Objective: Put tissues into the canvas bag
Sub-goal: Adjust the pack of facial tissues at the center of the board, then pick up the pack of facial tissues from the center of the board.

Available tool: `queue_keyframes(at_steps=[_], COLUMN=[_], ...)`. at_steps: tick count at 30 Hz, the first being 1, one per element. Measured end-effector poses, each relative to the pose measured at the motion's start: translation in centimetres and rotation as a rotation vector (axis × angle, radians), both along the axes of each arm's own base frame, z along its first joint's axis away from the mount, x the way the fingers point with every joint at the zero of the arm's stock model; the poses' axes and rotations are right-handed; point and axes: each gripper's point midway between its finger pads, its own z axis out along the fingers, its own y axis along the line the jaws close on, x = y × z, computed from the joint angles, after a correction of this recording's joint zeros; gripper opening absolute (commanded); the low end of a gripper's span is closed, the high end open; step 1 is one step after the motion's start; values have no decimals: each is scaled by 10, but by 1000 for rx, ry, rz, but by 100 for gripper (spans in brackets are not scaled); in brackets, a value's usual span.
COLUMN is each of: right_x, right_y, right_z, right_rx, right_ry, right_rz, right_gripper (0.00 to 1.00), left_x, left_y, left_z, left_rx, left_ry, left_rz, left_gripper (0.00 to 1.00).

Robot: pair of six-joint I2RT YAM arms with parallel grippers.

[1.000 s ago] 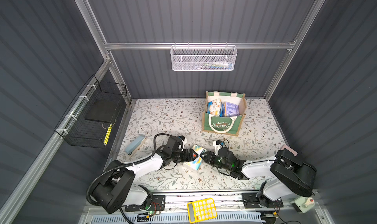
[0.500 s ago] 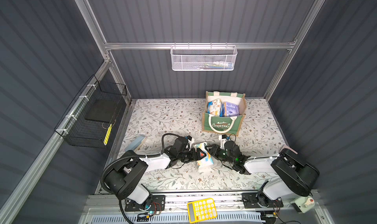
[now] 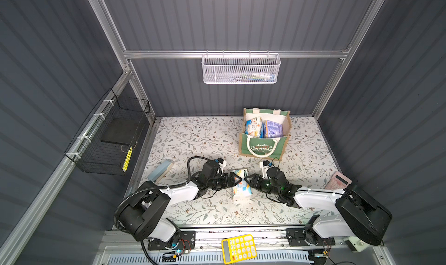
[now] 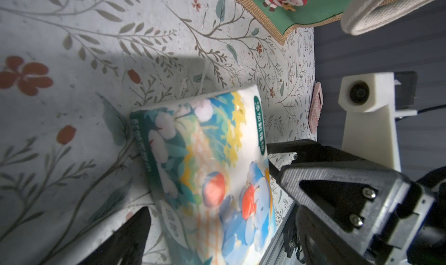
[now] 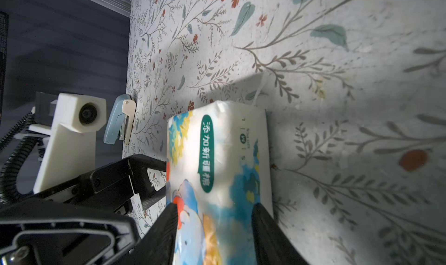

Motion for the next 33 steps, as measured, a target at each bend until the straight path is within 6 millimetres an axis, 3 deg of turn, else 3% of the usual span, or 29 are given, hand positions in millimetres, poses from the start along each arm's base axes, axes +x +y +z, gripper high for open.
queue_keyframes(at_steps=[5,19,33], right_x=[-5,-15,-16], right_y=[-3,-3,-8], right_z=[-4,-21,-25], right_rx=[-13,-44,7], right_ry=[3,40,38], right_rz=[12,25,-8], right_gripper=[48,40,36], left_x=[-13,-12,-11], left_y=[9,8,-17], left_z=[-17,-16,-14], left_rx=[25,4,-87], left_ry=[39,30,20], left_rz=[-7,2,-15], left_gripper=[93,94,94])
